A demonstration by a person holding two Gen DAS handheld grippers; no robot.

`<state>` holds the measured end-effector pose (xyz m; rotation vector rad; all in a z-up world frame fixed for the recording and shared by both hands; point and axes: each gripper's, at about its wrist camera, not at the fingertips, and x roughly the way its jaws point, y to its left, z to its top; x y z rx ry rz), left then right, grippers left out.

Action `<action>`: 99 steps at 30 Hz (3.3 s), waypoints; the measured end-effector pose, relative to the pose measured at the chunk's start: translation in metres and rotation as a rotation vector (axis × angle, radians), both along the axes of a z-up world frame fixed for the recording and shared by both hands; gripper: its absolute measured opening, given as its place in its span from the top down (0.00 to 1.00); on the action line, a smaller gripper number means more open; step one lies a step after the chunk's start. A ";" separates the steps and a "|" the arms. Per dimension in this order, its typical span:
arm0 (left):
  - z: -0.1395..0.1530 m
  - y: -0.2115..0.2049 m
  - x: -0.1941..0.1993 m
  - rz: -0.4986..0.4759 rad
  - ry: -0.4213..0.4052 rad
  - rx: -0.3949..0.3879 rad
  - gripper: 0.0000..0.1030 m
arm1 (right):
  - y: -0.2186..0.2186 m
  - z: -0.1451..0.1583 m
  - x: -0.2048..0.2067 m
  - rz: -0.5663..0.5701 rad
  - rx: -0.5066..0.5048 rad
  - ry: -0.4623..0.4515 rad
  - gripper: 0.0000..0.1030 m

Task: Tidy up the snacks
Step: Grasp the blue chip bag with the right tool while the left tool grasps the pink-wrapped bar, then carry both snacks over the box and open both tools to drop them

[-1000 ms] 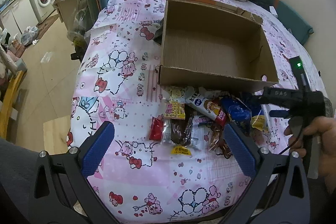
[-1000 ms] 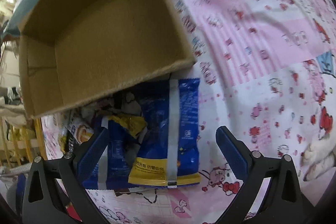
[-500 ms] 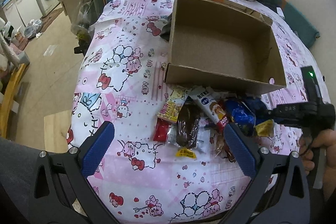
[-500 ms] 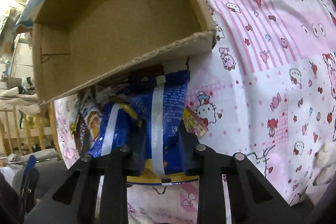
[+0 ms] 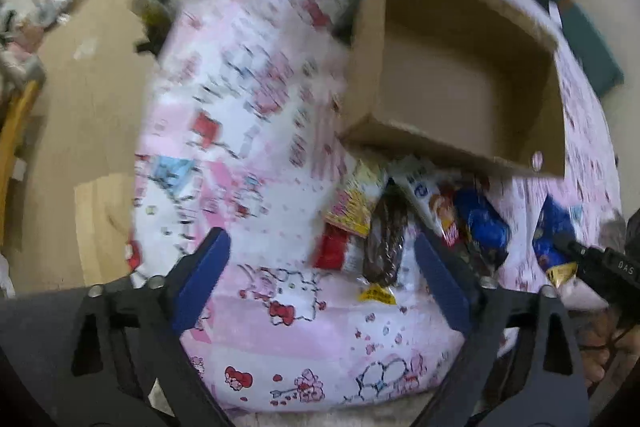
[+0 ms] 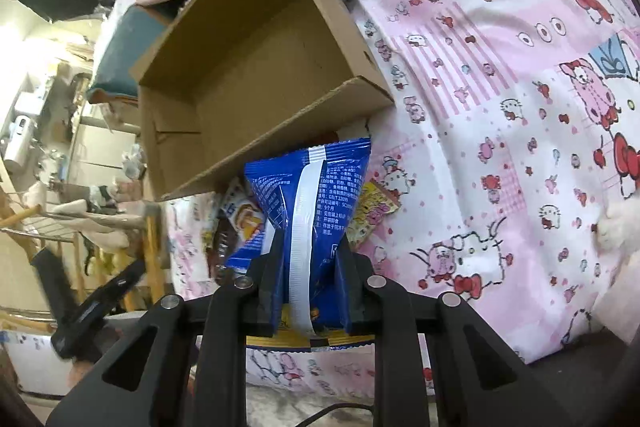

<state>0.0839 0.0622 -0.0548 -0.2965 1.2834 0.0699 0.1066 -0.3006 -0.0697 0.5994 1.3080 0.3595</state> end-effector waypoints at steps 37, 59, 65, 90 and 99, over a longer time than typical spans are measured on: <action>-0.012 -0.052 -0.019 -0.220 0.037 0.023 0.78 | 0.046 0.004 0.000 0.130 0.042 -0.032 0.79; 0.090 -0.047 0.063 -0.109 -0.338 0.120 0.78 | 0.039 0.065 0.060 0.051 0.092 -0.340 0.78; 0.080 -0.062 0.087 -0.153 -0.381 0.175 0.78 | 0.033 0.056 0.090 0.015 0.020 -0.338 0.78; 0.030 -0.057 0.111 -0.114 -0.332 0.105 0.76 | 0.054 0.030 0.113 0.069 -0.185 -0.316 0.75; 0.041 -0.058 0.103 -0.101 -0.388 0.145 0.18 | 0.046 0.037 0.113 0.019 -0.197 -0.344 0.15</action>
